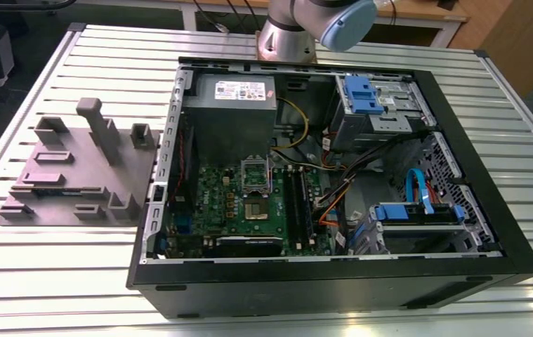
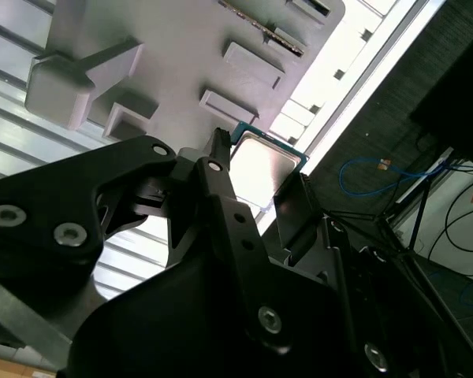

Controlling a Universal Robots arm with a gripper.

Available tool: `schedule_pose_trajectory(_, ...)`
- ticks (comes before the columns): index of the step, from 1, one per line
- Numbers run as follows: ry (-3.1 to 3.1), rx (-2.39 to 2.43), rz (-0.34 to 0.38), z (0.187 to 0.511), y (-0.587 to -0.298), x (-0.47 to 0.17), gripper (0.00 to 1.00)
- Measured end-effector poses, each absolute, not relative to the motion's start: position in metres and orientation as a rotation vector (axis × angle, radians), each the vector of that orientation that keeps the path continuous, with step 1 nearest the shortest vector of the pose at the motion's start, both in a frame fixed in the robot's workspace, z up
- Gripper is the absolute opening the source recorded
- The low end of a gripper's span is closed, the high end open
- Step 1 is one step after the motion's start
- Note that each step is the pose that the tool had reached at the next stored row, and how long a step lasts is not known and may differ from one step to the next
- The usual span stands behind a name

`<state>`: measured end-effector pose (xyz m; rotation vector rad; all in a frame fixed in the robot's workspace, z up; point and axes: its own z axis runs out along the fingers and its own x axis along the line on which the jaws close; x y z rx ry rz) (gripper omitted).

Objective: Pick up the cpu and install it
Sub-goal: 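Pick up the cpu and move it towards the insertion slot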

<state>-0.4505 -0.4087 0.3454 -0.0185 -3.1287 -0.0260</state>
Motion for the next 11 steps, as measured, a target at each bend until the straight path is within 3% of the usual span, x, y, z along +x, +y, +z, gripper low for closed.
schedule_pose_trajectory(11,-3.129,-0.018,-0.026,0.3481,-0.4087,-0.4504,0.47)
